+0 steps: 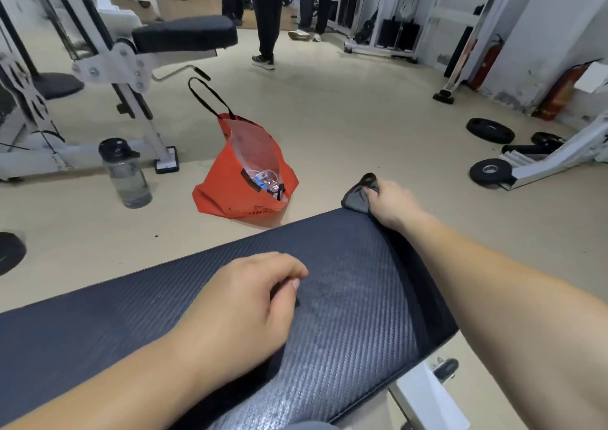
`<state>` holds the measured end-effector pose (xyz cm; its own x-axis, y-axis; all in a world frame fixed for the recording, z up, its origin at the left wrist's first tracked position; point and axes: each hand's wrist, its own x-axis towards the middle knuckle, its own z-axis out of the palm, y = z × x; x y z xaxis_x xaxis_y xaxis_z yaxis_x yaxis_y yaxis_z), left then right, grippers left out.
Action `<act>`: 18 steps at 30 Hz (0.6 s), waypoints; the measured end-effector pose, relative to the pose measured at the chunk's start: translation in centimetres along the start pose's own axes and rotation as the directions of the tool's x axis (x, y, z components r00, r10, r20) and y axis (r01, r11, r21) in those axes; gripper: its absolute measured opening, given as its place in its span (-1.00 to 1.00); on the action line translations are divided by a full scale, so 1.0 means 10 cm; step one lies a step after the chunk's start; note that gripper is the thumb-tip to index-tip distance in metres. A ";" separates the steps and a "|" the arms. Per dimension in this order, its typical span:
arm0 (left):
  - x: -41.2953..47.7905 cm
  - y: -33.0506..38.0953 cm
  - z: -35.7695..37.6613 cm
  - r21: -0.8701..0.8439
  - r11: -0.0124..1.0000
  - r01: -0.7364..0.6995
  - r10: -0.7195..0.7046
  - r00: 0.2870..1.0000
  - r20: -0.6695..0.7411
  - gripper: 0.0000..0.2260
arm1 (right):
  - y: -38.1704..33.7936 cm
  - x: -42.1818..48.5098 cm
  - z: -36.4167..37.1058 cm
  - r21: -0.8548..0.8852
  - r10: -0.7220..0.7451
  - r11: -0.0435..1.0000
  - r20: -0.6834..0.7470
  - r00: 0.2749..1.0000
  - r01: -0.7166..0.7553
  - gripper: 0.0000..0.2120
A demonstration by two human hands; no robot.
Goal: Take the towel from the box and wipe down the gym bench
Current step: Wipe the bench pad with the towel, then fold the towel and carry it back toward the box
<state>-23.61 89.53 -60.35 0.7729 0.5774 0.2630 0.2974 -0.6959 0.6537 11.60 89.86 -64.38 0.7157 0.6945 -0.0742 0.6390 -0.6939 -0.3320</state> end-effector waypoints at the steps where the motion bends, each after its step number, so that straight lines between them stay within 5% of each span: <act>1: -0.08 -0.02 -0.07 0.012 1.000 0.005 -0.005 1.000 -0.003 -0.84 | -0.02 -0.11 0.00 -0.014 -0.034 0.999 -0.046 0.998 0.034 -0.54; 4: -0.31 -0.09 -0.30 0.013 0.997 0.082 -0.082 0.996 -0.041 -0.85 | -0.29 -0.58 -0.01 -0.021 -0.099 0.995 -0.103 0.990 0.098 -0.60; 7: -0.59 -0.12 -0.54 -0.048 0.978 0.205 -0.208 0.976 -0.067 -0.83 | -0.89 -1.15 0.07 0.022 -0.231 0.973 -0.008 0.973 0.231 -0.58; 11: -1.08 -0.17 -0.88 -0.104 0.927 0.362 -0.369 0.927 -0.063 -0.86 | -1.84 -1.93 0.11 0.329 -0.417 0.879 0.179 0.891 0.345 -0.61; 15: -1.58 -0.32 -1.35 -0.299 0.835 0.461 -0.525 0.831 -0.185 -0.82 | -2.61 -2.61 0.01 0.736 -0.379 0.677 0.333 0.863 0.013 -0.53; 18: -1.96 -0.36 -1.72 -0.407 0.803 0.435 -0.566 0.769 -0.297 -0.88 | -3.08 -3.15 -0.04 0.832 -0.476 0.459 0.527 0.704 -0.312 -0.67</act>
<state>-49.44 88.02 -55.66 0.2597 0.9647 0.0425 0.3472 -0.1343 0.9281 -30.53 89.25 -51.47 0.0516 0.9194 -0.3898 -0.1650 -0.3771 -0.9113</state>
